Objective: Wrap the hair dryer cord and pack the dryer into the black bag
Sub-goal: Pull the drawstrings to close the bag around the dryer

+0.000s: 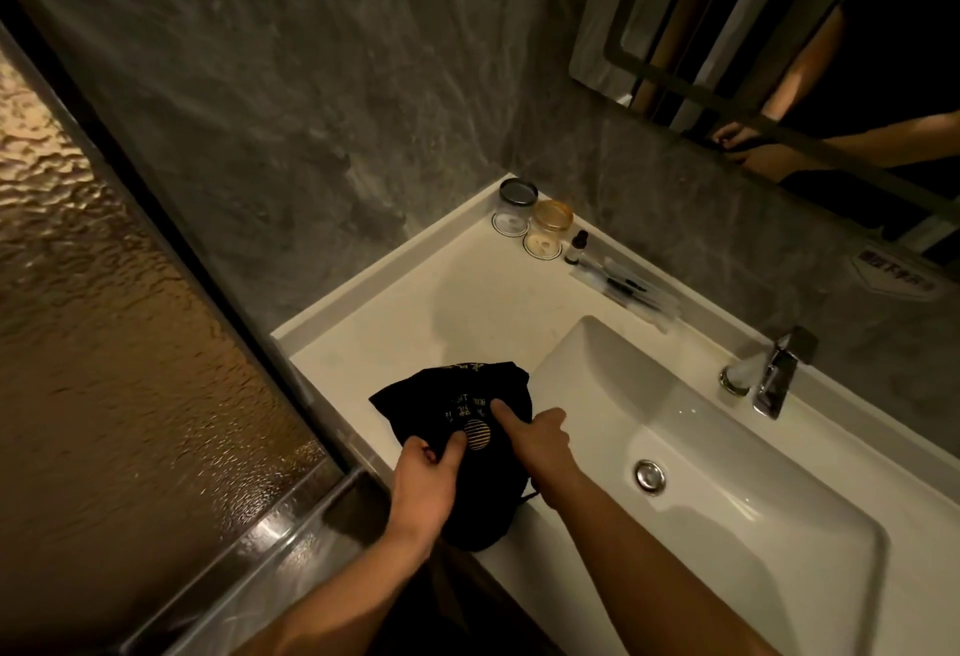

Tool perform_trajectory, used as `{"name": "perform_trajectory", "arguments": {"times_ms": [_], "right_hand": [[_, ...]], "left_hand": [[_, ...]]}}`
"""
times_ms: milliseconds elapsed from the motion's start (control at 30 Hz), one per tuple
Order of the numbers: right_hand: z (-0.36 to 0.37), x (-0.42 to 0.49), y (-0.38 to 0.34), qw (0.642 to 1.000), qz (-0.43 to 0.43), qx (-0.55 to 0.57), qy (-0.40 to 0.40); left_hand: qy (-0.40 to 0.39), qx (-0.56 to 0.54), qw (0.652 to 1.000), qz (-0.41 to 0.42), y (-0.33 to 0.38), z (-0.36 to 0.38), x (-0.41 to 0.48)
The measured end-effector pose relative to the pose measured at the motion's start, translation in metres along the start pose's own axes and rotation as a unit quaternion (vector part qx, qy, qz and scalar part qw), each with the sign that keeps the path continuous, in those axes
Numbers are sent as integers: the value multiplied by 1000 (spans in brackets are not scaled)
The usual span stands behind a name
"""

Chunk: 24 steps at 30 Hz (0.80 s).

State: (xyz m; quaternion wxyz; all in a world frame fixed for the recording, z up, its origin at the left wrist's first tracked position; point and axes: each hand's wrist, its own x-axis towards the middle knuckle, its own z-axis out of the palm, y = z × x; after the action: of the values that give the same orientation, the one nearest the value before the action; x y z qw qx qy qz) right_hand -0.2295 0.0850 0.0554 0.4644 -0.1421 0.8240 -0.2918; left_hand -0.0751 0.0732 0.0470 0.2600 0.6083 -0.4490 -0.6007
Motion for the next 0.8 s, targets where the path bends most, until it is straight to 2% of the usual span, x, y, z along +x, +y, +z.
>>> {"name": "perform_trajectory", "arguments": {"times_ms": [133, 233, 367, 467, 600, 633, 800], "right_hand": [[8, 0, 13, 992, -2, 118, -45], [12, 1, 20, 990, -23, 130, -54], [23, -4, 23, 987, -52, 135, -69], [33, -7, 24, 983, -100, 144, -46], [43, -13, 25, 983, -126, 135, 10], [45, -15, 25, 982, -131, 131, 26], [50, -19, 39, 979, -134, 130, 86]], "left_hand": [[-21, -8, 1000, -4, 2, -6, 12], [-25, -1, 1000, -8, 1, -9, 25], [-8, 44, 996, -80, -1, -14, 44], [-44, 66, 995, -59, 5, -17, 52], [-22, 232, 971, -45, 2, -10, 66], [-20, 246, 968, -40, 1, -7, 68], [-31, 192, 980, 40, -7, -9, 63]]}}
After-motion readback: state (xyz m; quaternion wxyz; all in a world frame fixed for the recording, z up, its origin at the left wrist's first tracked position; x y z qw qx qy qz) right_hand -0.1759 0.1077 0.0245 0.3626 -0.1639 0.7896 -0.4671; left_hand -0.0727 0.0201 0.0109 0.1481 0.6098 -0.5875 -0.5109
